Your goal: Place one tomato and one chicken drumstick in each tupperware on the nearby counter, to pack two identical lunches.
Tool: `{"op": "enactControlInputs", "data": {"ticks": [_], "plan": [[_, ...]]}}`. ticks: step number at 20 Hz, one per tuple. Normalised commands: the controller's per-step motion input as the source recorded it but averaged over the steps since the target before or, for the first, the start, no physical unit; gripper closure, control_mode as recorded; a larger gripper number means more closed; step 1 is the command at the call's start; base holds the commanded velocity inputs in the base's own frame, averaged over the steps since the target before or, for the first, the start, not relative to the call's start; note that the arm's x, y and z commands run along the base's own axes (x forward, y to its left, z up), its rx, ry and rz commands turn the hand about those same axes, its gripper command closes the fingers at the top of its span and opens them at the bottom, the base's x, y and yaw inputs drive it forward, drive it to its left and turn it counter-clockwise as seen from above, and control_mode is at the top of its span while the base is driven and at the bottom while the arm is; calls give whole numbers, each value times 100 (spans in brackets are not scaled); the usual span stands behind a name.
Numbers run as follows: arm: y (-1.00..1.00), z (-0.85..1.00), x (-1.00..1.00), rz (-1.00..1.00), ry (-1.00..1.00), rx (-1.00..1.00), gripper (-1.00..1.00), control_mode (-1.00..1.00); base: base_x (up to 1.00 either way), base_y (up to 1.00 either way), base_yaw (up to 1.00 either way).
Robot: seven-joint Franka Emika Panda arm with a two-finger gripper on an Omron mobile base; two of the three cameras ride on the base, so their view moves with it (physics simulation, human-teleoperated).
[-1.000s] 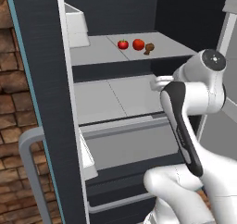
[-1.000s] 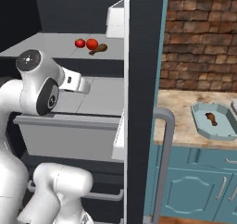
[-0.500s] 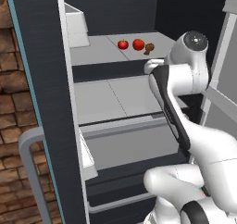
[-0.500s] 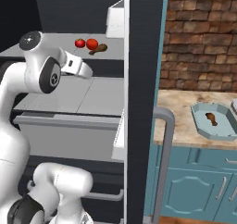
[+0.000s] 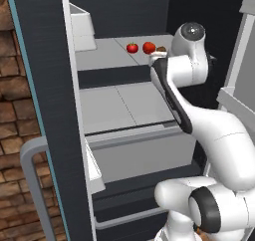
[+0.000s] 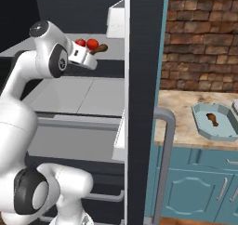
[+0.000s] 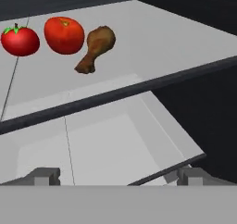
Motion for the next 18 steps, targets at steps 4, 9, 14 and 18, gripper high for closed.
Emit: {"op": "enactControlInputs", "data": {"ticks": [4, 9, 14, 18], "plan": [[0, 10, 65, -6, 2, 2, -100, -100, 0, 0, 0], [0, 5, 65, -5, 4, 3, -100, -100, 0, 0, 0], [0, 0, 73, -1, 7, 2, -100, -100, 0, 0, 0], [0, 0, 66, 0, 4, 0, -100, -100, 0, 0, 0]]}}
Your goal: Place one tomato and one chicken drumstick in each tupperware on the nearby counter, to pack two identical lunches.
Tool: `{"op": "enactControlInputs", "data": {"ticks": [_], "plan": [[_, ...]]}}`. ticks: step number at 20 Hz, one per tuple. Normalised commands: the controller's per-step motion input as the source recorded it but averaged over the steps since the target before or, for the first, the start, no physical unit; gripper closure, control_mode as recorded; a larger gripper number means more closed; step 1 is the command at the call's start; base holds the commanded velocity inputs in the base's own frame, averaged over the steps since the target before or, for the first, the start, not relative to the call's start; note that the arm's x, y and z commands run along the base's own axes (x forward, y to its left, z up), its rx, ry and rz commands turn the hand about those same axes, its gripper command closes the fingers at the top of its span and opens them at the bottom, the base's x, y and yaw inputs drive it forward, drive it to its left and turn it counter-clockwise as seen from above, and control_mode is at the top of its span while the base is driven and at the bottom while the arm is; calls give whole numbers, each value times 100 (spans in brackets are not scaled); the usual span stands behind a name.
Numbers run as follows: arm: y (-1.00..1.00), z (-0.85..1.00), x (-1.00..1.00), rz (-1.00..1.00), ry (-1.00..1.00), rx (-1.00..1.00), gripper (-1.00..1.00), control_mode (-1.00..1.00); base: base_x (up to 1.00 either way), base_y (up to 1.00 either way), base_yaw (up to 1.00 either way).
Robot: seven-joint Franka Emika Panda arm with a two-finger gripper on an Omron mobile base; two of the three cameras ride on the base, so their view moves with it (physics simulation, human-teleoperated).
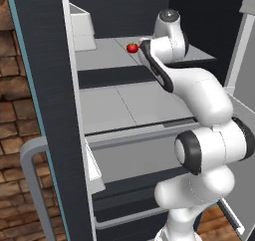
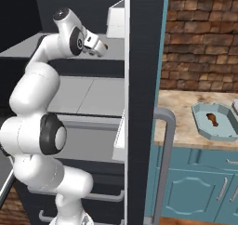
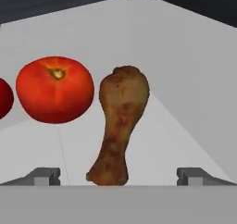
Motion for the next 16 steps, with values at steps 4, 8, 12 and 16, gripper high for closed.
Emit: {"op": "enactControlInputs", "data": {"ticks": [4, 8, 12, 16], "plan": [[0, -8, 47, 0, 1, 0, -100, -100, 0, 0, 0], [0, -29, 36, 0, 0, 0, -100, -100, 0, 0, 0], [0, -41, 10, 0, 0, -1, -100, -100, 0, 0, 0], [-1, -53, 0, 0, 0, -2, -100, -100, 0, 0, 0]]}}
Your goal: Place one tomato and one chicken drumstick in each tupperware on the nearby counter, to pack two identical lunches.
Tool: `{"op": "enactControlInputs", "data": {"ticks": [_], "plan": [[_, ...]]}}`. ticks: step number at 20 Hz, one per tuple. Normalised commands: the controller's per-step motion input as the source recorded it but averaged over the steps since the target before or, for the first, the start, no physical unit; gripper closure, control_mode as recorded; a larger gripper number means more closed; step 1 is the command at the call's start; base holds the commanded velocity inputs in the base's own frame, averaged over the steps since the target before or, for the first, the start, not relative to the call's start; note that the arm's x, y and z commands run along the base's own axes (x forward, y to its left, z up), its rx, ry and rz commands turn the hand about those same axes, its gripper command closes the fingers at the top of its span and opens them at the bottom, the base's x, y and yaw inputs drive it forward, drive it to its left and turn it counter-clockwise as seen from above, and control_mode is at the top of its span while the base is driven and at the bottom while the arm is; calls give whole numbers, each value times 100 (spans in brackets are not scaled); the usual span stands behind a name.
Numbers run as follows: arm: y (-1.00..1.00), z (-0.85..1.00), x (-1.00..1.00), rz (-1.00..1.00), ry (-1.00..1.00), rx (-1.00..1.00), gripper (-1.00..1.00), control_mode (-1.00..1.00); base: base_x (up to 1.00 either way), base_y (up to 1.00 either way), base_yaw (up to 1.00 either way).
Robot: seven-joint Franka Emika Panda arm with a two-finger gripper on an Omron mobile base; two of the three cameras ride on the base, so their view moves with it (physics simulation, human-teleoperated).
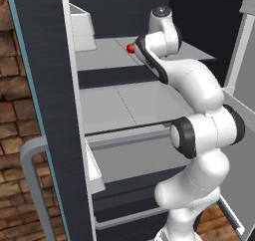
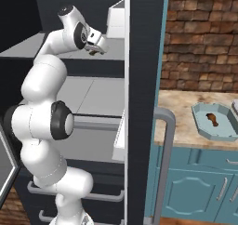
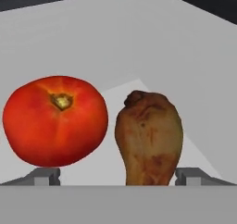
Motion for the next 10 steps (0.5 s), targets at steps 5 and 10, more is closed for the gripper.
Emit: {"op": "enactControlInputs", "data": {"ticks": [5, 10], "plan": [[-4, -38, 0, 0, 0, 0, 100, -100, 0, 0, 0], [-3, -23, 11, 0, 0, 0, 100, -100, 0, 0, 0]]}}
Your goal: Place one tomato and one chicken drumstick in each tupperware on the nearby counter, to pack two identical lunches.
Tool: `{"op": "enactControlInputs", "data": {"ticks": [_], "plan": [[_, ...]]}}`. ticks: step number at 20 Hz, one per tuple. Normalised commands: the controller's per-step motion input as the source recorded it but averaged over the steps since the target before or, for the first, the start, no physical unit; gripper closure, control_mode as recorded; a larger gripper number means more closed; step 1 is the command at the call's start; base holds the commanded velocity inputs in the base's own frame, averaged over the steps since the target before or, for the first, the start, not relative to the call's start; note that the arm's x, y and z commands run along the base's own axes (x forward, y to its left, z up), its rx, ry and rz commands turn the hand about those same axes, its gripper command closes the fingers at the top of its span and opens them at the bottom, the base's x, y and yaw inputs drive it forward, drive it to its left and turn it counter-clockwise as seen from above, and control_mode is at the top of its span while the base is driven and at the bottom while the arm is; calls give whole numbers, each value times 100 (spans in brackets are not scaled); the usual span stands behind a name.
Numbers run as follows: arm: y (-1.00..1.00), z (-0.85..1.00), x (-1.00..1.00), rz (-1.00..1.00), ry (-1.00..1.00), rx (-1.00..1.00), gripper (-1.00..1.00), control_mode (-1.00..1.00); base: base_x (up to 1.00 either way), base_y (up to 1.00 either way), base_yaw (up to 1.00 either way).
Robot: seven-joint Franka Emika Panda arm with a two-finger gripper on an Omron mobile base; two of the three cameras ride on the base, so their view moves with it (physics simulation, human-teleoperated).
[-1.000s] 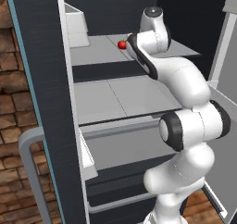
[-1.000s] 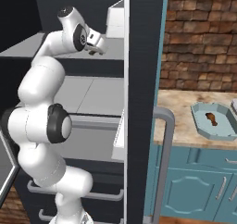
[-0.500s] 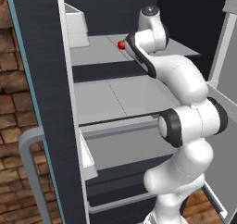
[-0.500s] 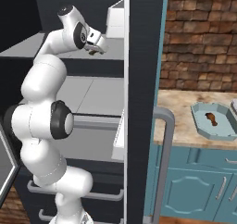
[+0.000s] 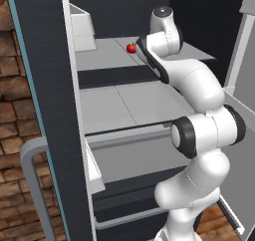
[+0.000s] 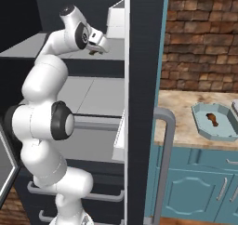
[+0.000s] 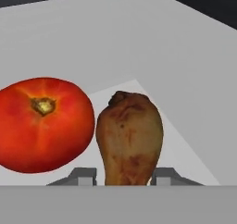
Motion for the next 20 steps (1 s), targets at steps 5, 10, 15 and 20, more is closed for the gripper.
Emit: {"op": "enactControlInputs", "data": {"ticks": [5, 10, 15, 20], "plan": [[0, -15, 16, 0, 0, 0, 100, -100, 0, 0, 0], [3, -17, -24, 0, -3, 0, 100, -100, 0, 0, 0], [3, -10, -98, -1, 0, 0, 100, -100, 0, 0, 0], [-1, 0, -100, -8, -5, 6, 100, -100, 0, 0, 0]]}}
